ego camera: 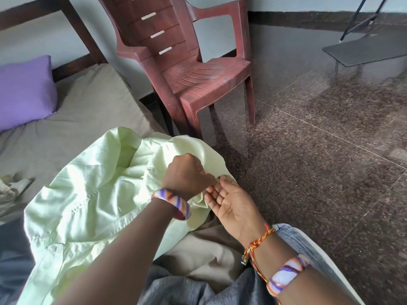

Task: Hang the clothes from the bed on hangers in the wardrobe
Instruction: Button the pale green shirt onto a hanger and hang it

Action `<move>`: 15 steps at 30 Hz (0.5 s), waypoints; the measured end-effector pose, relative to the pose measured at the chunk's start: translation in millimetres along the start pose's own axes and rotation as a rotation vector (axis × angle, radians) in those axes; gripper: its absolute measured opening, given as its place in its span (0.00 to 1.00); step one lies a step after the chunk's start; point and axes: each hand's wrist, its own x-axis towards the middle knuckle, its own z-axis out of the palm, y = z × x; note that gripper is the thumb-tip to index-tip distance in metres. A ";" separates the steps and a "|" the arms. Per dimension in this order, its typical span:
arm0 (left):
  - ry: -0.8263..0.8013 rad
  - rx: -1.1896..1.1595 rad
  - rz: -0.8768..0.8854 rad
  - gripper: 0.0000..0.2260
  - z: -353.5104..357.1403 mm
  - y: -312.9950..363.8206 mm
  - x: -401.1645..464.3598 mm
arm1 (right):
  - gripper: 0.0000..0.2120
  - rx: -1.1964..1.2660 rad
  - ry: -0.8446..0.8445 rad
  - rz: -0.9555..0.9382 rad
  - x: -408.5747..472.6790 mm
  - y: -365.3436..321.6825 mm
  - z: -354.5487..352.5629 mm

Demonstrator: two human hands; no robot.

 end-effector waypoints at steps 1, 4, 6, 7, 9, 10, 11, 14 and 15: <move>-0.012 0.039 0.004 0.08 1.5 0.6 -0.9 | 0.04 0.020 0.019 0.000 1.0 -1.0 -0.1; -0.041 0.100 0.045 0.09 8.6 -0.6 -11.4 | 0.13 0.037 0.119 -0.045 14.5 -8.2 -3.3; -0.052 0.044 0.125 0.09 9.7 -1.5 -22.4 | 0.17 -0.006 0.190 -0.102 25.4 -13.0 -4.1; -0.084 -0.016 0.179 0.09 8.7 -2.9 -26.3 | 0.21 -0.034 0.224 -0.138 30.4 -15.0 -3.6; -0.243 -0.105 0.259 0.08 -1.1 -9.7 -29.7 | 0.29 -0.105 0.252 -0.214 36.6 -18.8 2.1; -0.321 -0.128 0.268 0.08 -10.1 -13.8 -29.2 | 0.32 -0.165 0.240 -0.256 38.0 -19.3 8.1; -0.326 -0.207 0.232 0.09 -20.1 -19.5 -28.9 | 0.34 -0.261 0.222 -0.318 37.9 -18.5 17.0; 0.009 -0.830 -0.051 0.16 -44.3 -39.2 -26.8 | 0.30 -1.045 0.070 -0.762 29.1 -1.2 52.6; 0.140 -1.071 -0.179 0.18 -45.4 -48.7 -28.9 | 0.27 -1.363 -0.100 -0.853 25.2 13.1 64.4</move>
